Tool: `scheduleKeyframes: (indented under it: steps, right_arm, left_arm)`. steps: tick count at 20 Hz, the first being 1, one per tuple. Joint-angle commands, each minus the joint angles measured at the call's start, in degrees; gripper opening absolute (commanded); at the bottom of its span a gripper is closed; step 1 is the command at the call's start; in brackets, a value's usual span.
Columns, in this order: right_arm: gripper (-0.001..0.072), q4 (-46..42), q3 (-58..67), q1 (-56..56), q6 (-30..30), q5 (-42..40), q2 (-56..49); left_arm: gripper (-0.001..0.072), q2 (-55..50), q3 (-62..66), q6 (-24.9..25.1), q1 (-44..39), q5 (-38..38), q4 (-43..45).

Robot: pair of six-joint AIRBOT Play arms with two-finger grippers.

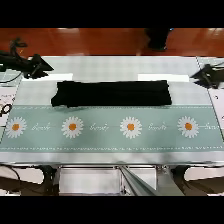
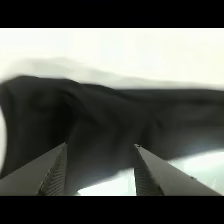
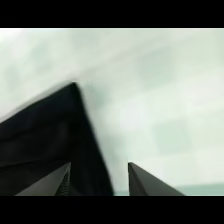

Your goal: Fold the shirts.

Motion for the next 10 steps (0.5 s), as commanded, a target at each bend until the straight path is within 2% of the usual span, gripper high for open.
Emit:
scheduleKeyframes:
  steps: [1, 4, 5, 10]
  right_arm:
    - [0.0423, -1.66, -10.27, -4.52, -0.46, -4.96, 4.74]
    - [0.0423, 6.56, -16.96, -1.7, -6.75, -7.72, 1.66]
    - [0.0423, 7.98, -16.9, -0.09, -6.91, -7.85, -0.26]
    - [0.0423, 15.54, -16.57, 5.9, -7.76, -9.53, -7.82]
  left_arm:
    - [0.05, 17.68, -14.78, 5.79, -2.21, 8.63, 0.28]
    - [0.05, 29.14, -29.99, 6.16, -7.26, 20.22, 0.28]
    - [0.05, 30.77, -32.72, 6.14, -8.48, 22.47, 0.28]
    - [0.05, 29.77, -34.45, 6.1, -11.04, 23.61, 0.07]
